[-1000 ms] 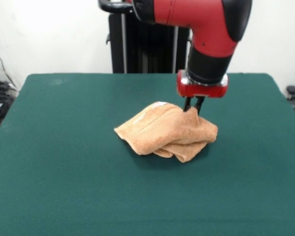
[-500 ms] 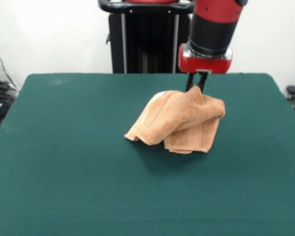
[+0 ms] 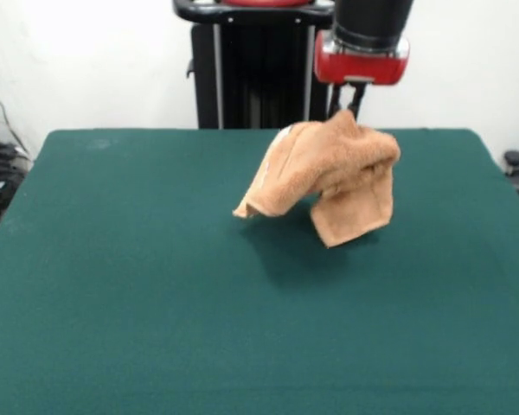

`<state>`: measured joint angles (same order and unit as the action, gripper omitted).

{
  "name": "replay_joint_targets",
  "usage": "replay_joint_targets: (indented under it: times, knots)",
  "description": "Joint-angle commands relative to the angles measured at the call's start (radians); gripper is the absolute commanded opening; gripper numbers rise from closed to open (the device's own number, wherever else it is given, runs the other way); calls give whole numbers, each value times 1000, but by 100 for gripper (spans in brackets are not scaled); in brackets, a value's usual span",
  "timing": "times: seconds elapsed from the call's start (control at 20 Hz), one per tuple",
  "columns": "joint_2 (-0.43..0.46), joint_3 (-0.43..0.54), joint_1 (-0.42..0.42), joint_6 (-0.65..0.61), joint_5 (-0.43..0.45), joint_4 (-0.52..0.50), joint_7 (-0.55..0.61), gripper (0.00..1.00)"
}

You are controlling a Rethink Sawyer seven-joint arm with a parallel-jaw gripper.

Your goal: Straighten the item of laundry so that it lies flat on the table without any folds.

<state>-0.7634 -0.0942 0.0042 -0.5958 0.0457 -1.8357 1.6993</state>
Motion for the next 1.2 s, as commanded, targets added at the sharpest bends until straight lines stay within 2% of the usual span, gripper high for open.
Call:
replay_joint_targets:
  times: [0.05, 0.25, 0.65, 0.95, 1.2]
  knots:
    - [-140, 73, -13, -66, -21, -185, 60, 0]
    - [-228, 12, 7, -126, 8, -202, 60, 0]
    - [-332, -96, 61, -202, 90, -195, 75, 0]
    - [-382, -101, 40, -235, 102, -209, 49, 0]
    - [-361, -75, 10, -175, 101, -240, 45, 0]
